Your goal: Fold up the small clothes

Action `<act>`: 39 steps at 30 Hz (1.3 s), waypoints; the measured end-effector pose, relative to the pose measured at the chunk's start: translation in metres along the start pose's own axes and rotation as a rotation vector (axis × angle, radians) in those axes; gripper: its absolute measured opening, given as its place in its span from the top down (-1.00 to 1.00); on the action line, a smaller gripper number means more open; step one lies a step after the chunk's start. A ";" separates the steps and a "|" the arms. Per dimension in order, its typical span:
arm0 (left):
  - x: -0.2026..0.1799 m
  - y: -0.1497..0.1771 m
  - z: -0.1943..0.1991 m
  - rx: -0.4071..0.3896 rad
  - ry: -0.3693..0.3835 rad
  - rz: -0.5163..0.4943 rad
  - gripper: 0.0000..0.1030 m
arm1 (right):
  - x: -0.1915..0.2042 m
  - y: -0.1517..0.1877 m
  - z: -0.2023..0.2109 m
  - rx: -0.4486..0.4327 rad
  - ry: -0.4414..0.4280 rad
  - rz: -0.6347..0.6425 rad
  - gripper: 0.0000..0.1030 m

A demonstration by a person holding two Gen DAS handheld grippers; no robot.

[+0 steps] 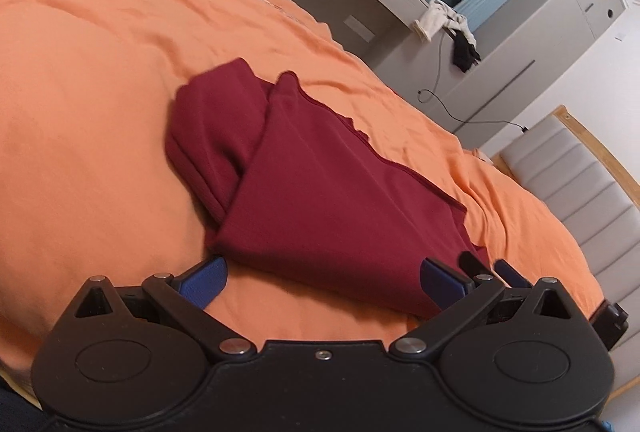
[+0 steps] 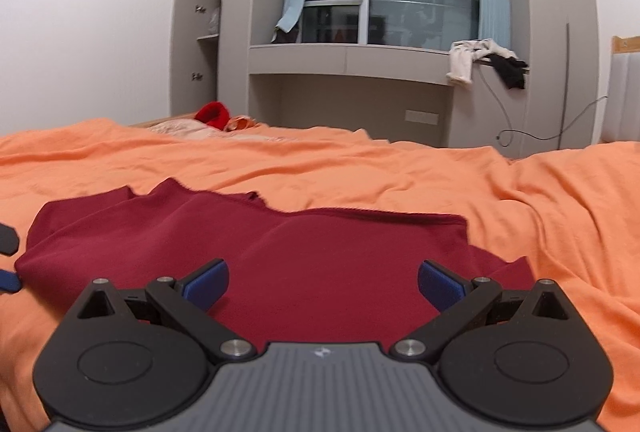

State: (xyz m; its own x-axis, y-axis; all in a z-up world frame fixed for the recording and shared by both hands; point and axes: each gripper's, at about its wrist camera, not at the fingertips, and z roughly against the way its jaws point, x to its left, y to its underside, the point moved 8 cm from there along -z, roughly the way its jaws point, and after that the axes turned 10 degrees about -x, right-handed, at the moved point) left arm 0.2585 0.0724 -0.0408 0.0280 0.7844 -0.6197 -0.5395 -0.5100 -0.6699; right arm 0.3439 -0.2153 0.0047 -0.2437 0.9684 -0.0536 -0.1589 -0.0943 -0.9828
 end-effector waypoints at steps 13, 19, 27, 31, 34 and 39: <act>-0.003 0.004 -0.009 0.009 -0.010 -0.022 -0.99 | 0.020 0.011 -0.003 0.004 -0.012 0.035 -0.99; -0.003 0.005 -0.009 0.009 -0.014 -0.030 -0.99 | 0.024 0.022 -0.006 0.029 -0.006 0.068 -1.00; -0.002 0.007 -0.011 0.010 -0.029 -0.058 -0.99 | 0.026 0.030 -0.006 0.027 0.024 0.070 -1.00; -0.001 0.008 -0.013 0.009 -0.035 -0.076 -0.99 | 0.023 0.031 -0.005 0.028 0.022 0.063 -1.00; -0.002 0.010 -0.013 0.007 -0.038 -0.089 -0.99 | 0.024 0.030 -0.005 0.028 0.023 0.064 -1.00; -0.003 0.011 -0.015 0.006 -0.044 -0.109 -0.99 | 0.024 0.030 -0.003 0.033 0.026 0.067 -1.00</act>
State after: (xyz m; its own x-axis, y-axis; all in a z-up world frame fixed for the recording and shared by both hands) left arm 0.2650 0.0592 -0.0525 0.0499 0.8497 -0.5249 -0.5403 -0.4190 -0.7297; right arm 0.3364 -0.1943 -0.0270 -0.2298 0.9653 -0.1241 -0.1747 -0.1664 -0.9705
